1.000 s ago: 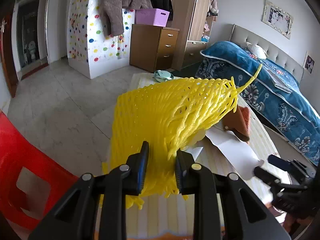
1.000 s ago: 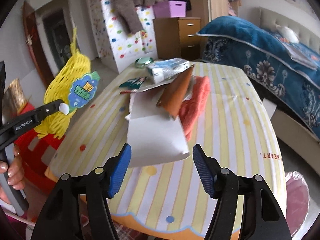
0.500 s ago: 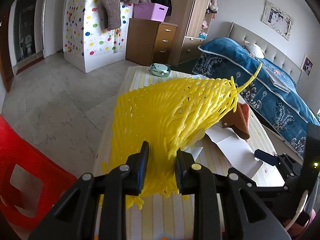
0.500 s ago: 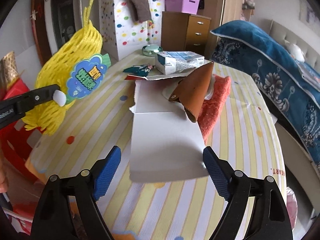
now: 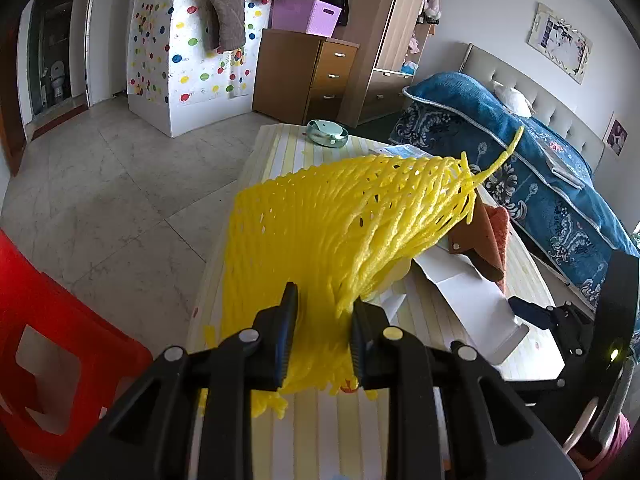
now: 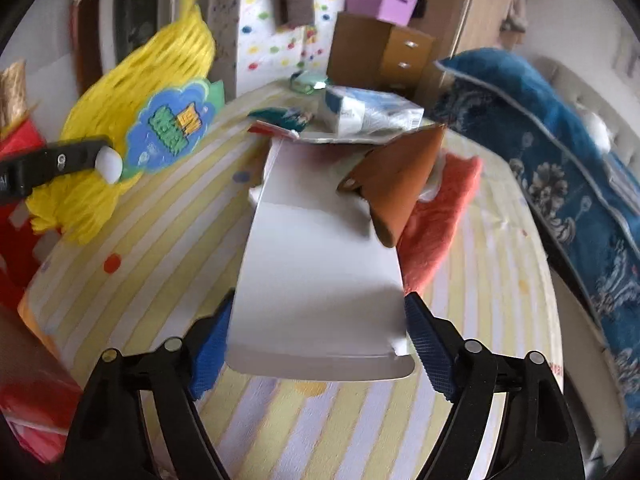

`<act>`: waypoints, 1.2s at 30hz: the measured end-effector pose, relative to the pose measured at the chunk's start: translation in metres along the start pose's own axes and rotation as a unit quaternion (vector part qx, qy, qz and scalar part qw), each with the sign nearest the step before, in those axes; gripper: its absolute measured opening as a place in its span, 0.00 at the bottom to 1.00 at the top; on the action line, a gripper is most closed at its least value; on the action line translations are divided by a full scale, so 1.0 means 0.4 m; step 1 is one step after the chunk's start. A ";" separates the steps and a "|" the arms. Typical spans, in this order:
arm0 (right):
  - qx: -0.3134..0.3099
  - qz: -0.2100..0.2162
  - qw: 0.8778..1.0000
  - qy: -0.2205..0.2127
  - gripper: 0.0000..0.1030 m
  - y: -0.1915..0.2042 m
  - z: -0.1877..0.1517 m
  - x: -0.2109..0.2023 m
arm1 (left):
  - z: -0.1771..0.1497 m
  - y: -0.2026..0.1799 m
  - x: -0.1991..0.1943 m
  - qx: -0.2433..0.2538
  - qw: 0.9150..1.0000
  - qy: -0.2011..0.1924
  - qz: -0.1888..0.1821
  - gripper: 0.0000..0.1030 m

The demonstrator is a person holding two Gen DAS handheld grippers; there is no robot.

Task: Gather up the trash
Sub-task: 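Grasp the red snack bag with the right gripper while the left gripper holds the yellow net, then carry the yellow net and red bag over the pink wastebasket and open both grippers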

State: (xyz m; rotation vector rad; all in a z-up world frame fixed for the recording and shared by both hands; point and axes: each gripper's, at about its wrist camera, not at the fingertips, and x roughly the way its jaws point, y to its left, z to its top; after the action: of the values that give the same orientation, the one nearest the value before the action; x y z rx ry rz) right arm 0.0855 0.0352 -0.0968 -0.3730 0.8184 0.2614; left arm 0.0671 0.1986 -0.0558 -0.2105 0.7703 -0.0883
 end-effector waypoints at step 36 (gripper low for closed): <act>0.088 0.026 0.984 -0.156 0.00 -0.180 -0.108 -0.392 | -0.014 -0.183 -0.165 0.056 0.997 -0.055 -0.013 0.22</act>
State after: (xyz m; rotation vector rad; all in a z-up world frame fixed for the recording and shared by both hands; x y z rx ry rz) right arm -0.0197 -0.0610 0.0097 -0.1382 0.5386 0.2854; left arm 0.0159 0.1366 0.0016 -0.1181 0.6515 -0.1435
